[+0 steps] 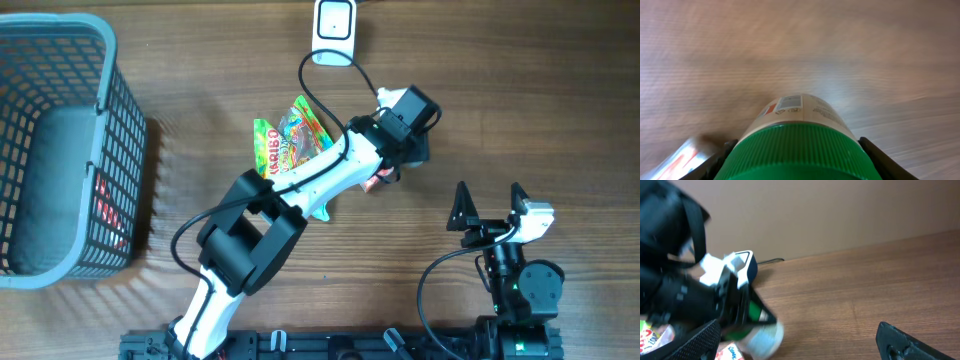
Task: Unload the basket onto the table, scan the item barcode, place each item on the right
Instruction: 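Carry the green-capped jar past the scanner and set it on the table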
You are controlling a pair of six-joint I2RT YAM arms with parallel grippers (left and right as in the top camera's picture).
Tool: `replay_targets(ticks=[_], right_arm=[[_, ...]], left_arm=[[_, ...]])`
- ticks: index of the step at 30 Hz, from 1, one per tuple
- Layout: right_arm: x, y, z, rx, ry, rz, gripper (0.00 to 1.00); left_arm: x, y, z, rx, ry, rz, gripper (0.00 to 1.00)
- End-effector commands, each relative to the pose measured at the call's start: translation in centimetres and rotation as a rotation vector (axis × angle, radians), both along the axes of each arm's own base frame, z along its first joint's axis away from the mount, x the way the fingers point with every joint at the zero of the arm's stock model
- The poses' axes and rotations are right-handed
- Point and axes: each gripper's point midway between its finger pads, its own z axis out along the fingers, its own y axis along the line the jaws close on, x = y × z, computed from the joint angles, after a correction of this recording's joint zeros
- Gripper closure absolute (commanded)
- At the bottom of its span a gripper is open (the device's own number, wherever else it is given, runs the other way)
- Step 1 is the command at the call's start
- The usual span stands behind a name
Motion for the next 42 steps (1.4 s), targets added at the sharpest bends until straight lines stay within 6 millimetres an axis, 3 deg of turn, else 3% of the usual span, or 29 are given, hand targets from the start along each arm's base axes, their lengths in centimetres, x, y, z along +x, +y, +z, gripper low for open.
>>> replay_targets(ticks=[1, 8, 11, 12, 14, 17, 22, 23, 24, 25, 29, 31, 33, 35, 38, 40, 42], right_arm=[[0.0, -0.1, 0.0, 0.001, 0.0, -0.007, 0.0], [0.0, -0.1, 0.0, 0.001, 0.0, -0.007, 0.0], [0.0, -0.1, 0.0, 0.001, 0.0, -0.007, 0.0], [0.0, -0.1, 0.0, 0.001, 0.0, -0.007, 0.0], [0.0, -0.1, 0.0, 0.001, 0.0, -0.007, 0.0], [0.0, -0.1, 0.0, 0.001, 0.0, -0.007, 0.0], [0.0, -0.1, 0.0, 0.001, 0.0, -0.007, 0.0], [0.0, -0.1, 0.0, 0.001, 0.0, -0.007, 0.0], [0.0, -0.1, 0.0, 0.001, 0.0, -0.007, 0.0], [0.0, -0.1, 0.0, 0.001, 0.0, -0.007, 0.0], [0.0, -0.1, 0.0, 0.001, 0.0, -0.007, 0.0], [0.0, -0.1, 0.0, 0.0, 0.0, -0.007, 0.0], [0.0, -0.1, 0.0, 0.001, 0.0, -0.007, 0.0], [0.0, -0.1, 0.0, 0.001, 0.0, -0.007, 0.0], [0.0, -0.1, 0.0, 0.001, 0.0, -0.007, 0.0], [0.0, -0.1, 0.0, 0.001, 0.0, -0.007, 0.0], [0.0, -0.1, 0.0, 0.001, 0.0, -0.007, 0.0]], left_arm=[[-0.4, 0.9, -0.5, 0.061, 0.003, -0.058, 0.41], [-1.0, 6.1, -2.0, 0.247, 0.075, -0.043, 0.37], [-1.0, 7.0, -1.9, 0.274, 0.082, -0.079, 0.23], [-0.9, 6.9, -1.6, 0.274, 0.072, -0.091, 0.04], [-0.2, 6.1, 0.1, 0.256, 0.031, -0.118, 0.0], [0.5, 5.4, 4.2, 0.229, -0.025, -0.154, 0.0], [0.8, 5.3, 14.8, 0.174, -0.152, -0.202, 0.0], [0.7, 5.5, 16.9, 0.161, -0.185, -0.213, 0.0], [0.7, 6.8, 20.7, 0.147, -0.242, -0.18, 0.0], [0.9, 7.8, 22.3, 0.15, -0.268, -0.156, 0.0], [1.6, 17.7, 31.0, 0.154, -0.384, 0.114, 0.0], [1.3, 25.6, 34.9, 0.136, -0.43, 0.313, 0.0], [0.3, 31.7, 36.6, 0.143, -0.439, 0.457, 0.0], [-1.7, 38.7, 37.3, 0.151, -0.409, 0.632, 0.0], [-5.2, 47.2, 36.2, 0.194, -0.304, 0.866, 0.0], [-7.1, 50.9, 34.5, 0.228, -0.217, 0.985, 0.0], [-8.5, 53.4, 32.4, 0.256, -0.126, 1.06, 0.0]])
